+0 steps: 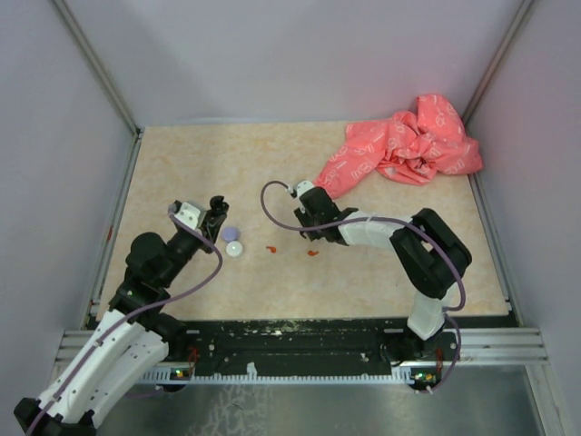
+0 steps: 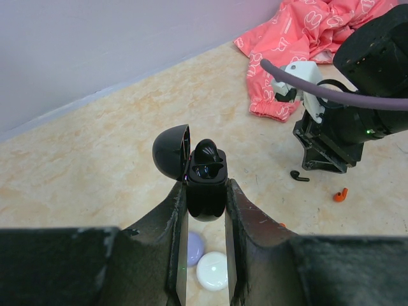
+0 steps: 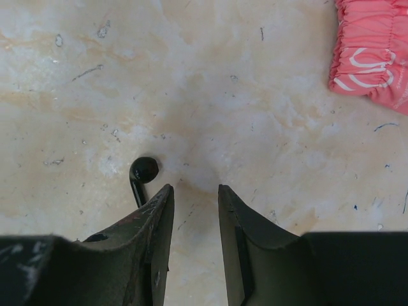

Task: Insert the wireless bluetooth earbuds into the charging case
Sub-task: Pick up the earbud from the center of the board.

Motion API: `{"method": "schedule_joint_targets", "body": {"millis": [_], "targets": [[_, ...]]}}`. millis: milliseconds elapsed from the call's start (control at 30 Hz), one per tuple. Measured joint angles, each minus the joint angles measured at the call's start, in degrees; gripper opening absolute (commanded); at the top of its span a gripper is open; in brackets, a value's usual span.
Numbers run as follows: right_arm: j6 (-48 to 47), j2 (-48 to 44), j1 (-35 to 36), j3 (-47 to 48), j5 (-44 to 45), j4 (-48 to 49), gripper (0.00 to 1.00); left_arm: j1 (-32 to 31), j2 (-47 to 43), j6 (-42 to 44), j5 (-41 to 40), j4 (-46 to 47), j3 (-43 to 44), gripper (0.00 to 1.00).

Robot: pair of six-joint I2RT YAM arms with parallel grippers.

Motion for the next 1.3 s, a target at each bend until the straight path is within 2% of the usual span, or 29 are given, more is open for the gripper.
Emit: {"method": "schedule_joint_targets", "body": {"millis": [267, 533, 1300], "targets": [[6.8, -2.3, 0.1, 2.5, -4.8, -3.8, 0.35, 0.7, 0.2, -0.8, 1.0, 0.0, 0.0, 0.0], [12.5, -0.4, 1.1, 7.0, -5.3, -6.6, 0.35, 1.3, 0.2, -1.0, 1.9, 0.4, -0.1, 0.0], [14.4, 6.9, 2.8, 11.6, -3.0, -10.8, 0.34, 2.2, 0.5, -2.1, 3.4, 0.4, -0.3, 0.0]]}}
